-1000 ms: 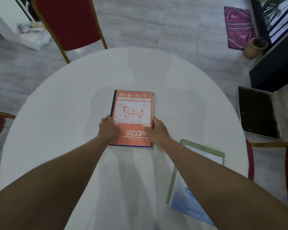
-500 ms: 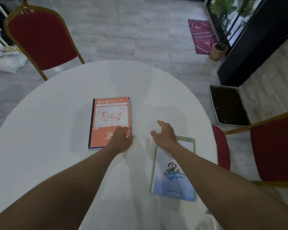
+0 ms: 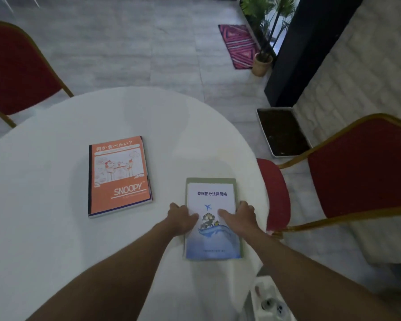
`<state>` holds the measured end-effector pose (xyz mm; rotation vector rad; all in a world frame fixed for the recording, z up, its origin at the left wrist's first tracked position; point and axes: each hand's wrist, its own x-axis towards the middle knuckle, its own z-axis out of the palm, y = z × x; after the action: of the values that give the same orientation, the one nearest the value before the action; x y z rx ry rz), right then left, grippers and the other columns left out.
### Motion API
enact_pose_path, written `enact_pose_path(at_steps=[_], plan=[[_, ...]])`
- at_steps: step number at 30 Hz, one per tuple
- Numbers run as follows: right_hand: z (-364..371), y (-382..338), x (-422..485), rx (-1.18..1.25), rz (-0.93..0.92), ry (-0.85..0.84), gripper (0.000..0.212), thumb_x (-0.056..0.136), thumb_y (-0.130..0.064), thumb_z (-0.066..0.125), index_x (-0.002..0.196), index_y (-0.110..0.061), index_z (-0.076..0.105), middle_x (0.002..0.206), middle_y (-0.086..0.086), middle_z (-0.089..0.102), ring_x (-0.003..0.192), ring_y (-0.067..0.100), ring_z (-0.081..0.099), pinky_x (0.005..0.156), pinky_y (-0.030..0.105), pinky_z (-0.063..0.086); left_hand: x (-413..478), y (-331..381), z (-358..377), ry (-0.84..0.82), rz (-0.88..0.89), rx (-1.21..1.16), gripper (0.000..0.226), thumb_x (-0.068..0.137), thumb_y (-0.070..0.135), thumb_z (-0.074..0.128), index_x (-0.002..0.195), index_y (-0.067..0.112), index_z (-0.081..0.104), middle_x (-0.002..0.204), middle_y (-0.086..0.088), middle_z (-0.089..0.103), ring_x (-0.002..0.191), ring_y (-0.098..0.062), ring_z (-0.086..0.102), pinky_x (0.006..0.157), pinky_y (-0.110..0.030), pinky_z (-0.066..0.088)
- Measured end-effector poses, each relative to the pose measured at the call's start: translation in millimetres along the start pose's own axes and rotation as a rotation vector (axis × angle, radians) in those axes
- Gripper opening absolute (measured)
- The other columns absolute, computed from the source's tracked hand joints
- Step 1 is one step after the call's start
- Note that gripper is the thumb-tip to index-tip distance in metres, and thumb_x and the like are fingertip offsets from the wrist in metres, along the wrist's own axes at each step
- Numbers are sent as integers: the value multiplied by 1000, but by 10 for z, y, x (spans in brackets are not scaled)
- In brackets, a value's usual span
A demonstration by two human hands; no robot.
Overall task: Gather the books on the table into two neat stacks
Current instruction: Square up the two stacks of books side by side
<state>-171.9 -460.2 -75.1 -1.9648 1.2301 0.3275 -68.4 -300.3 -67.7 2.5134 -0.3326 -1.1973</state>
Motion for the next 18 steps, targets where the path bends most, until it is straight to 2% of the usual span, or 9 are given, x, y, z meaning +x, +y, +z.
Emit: enact_pose_path(at_steps=[4,10,15,18], plan=[[31,0,-8,56,33,-9,76,79,-51,73,131,-3,50,134,18,46,124,36,51,102,43,47,4,58,59,62,-43,-51,62,93,40,51,141,1,40,141,-23,34,133,-39,39,112,-37,33],[32,-72,28,108,47,-46,81,76,-46,77,136,-4,41,137,15,41,124,32,51,97,37,49,19,22,37,83,-129,-409,55,83,22,61,131,0,48,135,-17,44,124,-33,50,105,-42,46],[88,-249,51,148,-48,-95,79,80,-42,76,136,-6,33,136,11,35,101,20,47,87,32,45,-14,-119,-87,128,-150,-590,61,74,27,63,125,-4,50,129,-18,51,116,-34,57,98,-46,53],[173,-453,56,173,-94,-120,77,82,-42,75,137,-7,33,137,11,33,101,19,44,88,32,43,-32,-234,-248,194,-132,-638,48,77,26,62,116,-1,51,127,-19,50,117,-35,55,98,-49,52]])
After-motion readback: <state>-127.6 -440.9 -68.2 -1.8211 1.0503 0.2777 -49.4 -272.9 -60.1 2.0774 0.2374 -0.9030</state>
